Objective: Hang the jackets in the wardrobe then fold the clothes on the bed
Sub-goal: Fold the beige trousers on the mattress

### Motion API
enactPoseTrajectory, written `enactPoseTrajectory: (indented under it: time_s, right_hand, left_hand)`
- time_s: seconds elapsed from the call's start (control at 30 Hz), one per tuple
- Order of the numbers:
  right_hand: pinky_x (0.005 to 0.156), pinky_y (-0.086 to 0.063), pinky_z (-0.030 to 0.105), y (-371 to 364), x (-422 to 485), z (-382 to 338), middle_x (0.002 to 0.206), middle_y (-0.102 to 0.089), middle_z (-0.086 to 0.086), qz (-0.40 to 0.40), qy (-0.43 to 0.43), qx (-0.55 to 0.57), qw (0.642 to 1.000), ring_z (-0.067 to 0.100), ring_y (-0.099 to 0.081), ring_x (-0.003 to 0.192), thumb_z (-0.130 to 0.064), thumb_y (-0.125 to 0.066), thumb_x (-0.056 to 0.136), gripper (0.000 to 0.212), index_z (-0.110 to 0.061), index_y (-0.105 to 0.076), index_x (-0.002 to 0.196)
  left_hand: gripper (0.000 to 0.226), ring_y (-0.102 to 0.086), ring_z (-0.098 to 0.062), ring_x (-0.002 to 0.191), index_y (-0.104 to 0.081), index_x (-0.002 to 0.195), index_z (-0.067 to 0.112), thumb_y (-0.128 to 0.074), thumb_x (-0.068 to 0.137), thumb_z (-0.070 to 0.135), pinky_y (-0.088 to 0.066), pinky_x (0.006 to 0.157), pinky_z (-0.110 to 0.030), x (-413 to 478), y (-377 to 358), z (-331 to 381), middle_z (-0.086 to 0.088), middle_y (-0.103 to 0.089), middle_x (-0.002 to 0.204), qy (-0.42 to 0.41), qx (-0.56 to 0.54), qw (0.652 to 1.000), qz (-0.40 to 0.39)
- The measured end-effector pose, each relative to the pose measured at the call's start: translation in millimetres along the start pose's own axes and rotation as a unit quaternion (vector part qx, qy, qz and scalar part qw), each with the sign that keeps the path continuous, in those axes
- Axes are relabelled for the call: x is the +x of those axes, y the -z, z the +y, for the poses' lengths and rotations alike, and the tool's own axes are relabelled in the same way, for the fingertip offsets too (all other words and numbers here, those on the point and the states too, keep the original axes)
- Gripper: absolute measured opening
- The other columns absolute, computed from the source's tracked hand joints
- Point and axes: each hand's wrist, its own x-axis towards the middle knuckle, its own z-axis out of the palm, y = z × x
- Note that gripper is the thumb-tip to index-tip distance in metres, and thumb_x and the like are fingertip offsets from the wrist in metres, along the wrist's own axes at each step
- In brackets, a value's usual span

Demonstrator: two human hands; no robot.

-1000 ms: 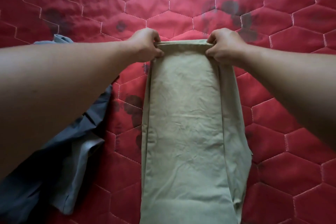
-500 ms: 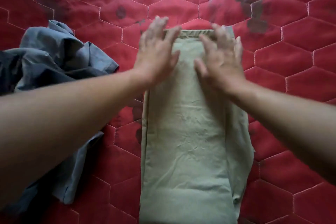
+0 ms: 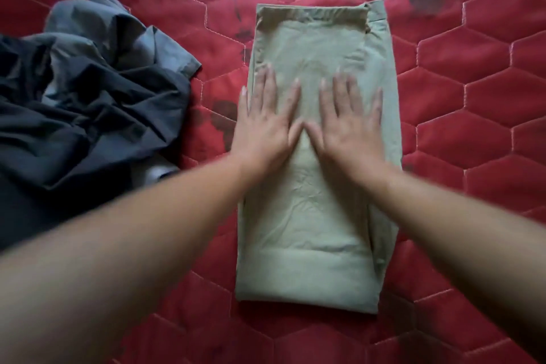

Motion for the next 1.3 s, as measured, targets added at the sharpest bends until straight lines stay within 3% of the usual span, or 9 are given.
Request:
enactPoseTrajectory:
  time_s: [0.17, 0.4, 0.57, 0.8, 0.9, 0.97, 1.03, 1.17, 1.3]
  right_hand:
    - [0.12, -0.01, 0.065, -47, -134, -12, 0.169, -0.008, 0.015, 0.014, 0.035, 0.003, 0.999, 0.031, -0.004, 0.156, -0.059, -0.036, 0.096, 0.08, -0.014, -0.019, 0.16]
    - [0.12, -0.003, 0.065, -41, -136, -17, 0.169, 0.001, 0.013, -0.025, 0.028, -0.009, 0.999, 0.031, 0.004, 0.156, -0.061, -0.028, 0.097, 0.08, -0.017, -0.01, 0.162]
    - [0.117, -0.013, 0.07, -62, -216, -15, 0.167, -0.017, 0.013, 0.02, 0.154, -0.027, 0.988, 0.031, -0.012, 0.155, -0.06, -0.041, 0.095, 0.076, -0.018, -0.033, 0.157]
    - [0.117, -0.013, 0.069, -52, -221, -15, 0.167, -0.017, 0.01, -0.008, 0.153, -0.031, 0.988, 0.029, -0.014, 0.155, -0.062, -0.037, 0.096, 0.074, -0.021, -0.032, 0.158]
    - [0.119, -0.011, 0.067, -39, -196, 10, 0.167, -0.017, 0.013, -0.022, 0.097, -0.031, 0.995, 0.031, -0.016, 0.154, -0.064, -0.028, 0.096, 0.074, -0.024, -0.031, 0.158]
    - [0.121, -0.002, 0.064, -31, -169, 36, 0.17, -0.003, 0.008, -0.045, 0.026, -0.026, 0.998, 0.027, 0.0, 0.156, -0.069, -0.019, 0.095, 0.078, -0.029, -0.012, 0.162]
    - [0.12, 0.004, 0.065, -29, -146, 58, 0.17, 0.006, 0.004, -0.049, 0.009, -0.025, 0.998, 0.025, 0.011, 0.155, -0.075, -0.014, 0.093, 0.08, -0.035, -0.001, 0.161]
    - [0.121, 0.006, 0.062, -31, -117, 62, 0.17, 0.007, 0.003, -0.038, -0.03, 0.023, 0.999, 0.028, 0.013, 0.155, -0.077, -0.015, 0.093, 0.079, -0.037, 0.001, 0.16]
    - [0.121, 0.003, 0.062, -34, -140, 43, 0.169, 0.009, 0.011, -0.025, -0.086, 0.059, 0.994, 0.036, 0.011, 0.154, -0.065, -0.021, 0.1, 0.074, -0.028, -0.003, 0.161]
  left_hand:
    - [0.067, 0.002, -0.036, 0.154, -0.022, 0.159, 0.029, -0.038, 0.098, 0.051, -0.014, 0.122, -0.055, -129, -50, 7, -0.017, -0.004, 0.167, -0.005, -0.002, 0.999, 0.038]
    - [0.068, 0.011, -0.04, 0.152, -0.008, 0.16, 0.031, -0.027, 0.099, 0.052, -0.008, 0.123, -0.055, -132, -43, 10, -0.018, 0.008, 0.167, -0.001, 0.022, 1.0, -0.01]
    - [0.065, 0.0, -0.039, 0.154, -0.02, 0.16, 0.027, -0.035, 0.099, 0.046, -0.016, 0.119, -0.062, -205, -66, 20, -0.019, -0.003, 0.167, -0.068, 0.04, 0.997, 0.004]
    - [0.066, -0.003, -0.039, 0.154, -0.023, 0.159, 0.029, -0.035, 0.096, 0.047, -0.017, 0.12, -0.061, -217, -64, 18, -0.02, -0.008, 0.166, -0.079, 0.039, 0.996, 0.002]
    - [0.07, 0.009, -0.035, 0.154, -0.017, 0.159, 0.036, -0.03, 0.094, 0.06, -0.008, 0.123, -0.056, -197, -52, -3, -0.017, 0.005, 0.167, -0.076, 0.018, 0.997, -0.028]
    - [0.071, 0.017, -0.032, 0.153, -0.008, 0.159, 0.039, -0.025, 0.094, 0.064, -0.002, 0.124, -0.053, -166, -43, -19, -0.011, 0.013, 0.167, -0.04, 0.016, 0.998, -0.04]
    - [0.071, 0.018, -0.03, 0.153, -0.001, 0.159, 0.038, -0.023, 0.096, 0.063, 0.001, 0.124, -0.052, -133, -37, -28, -0.011, 0.017, 0.166, -0.013, 0.018, 0.999, -0.037]
    - [0.073, 0.014, -0.027, 0.154, 0.004, 0.159, 0.032, -0.024, 0.098, 0.062, 0.003, 0.124, -0.052, -87, -31, -27, -0.012, 0.019, 0.166, 0.009, -0.008, 1.0, -0.019]
    - [0.073, 0.01, -0.03, 0.154, 0.001, 0.16, 0.024, -0.031, 0.102, 0.052, 0.0, 0.124, -0.051, -117, -32, -5, -0.016, 0.017, 0.165, 0.05, -0.044, 0.998, -0.008]
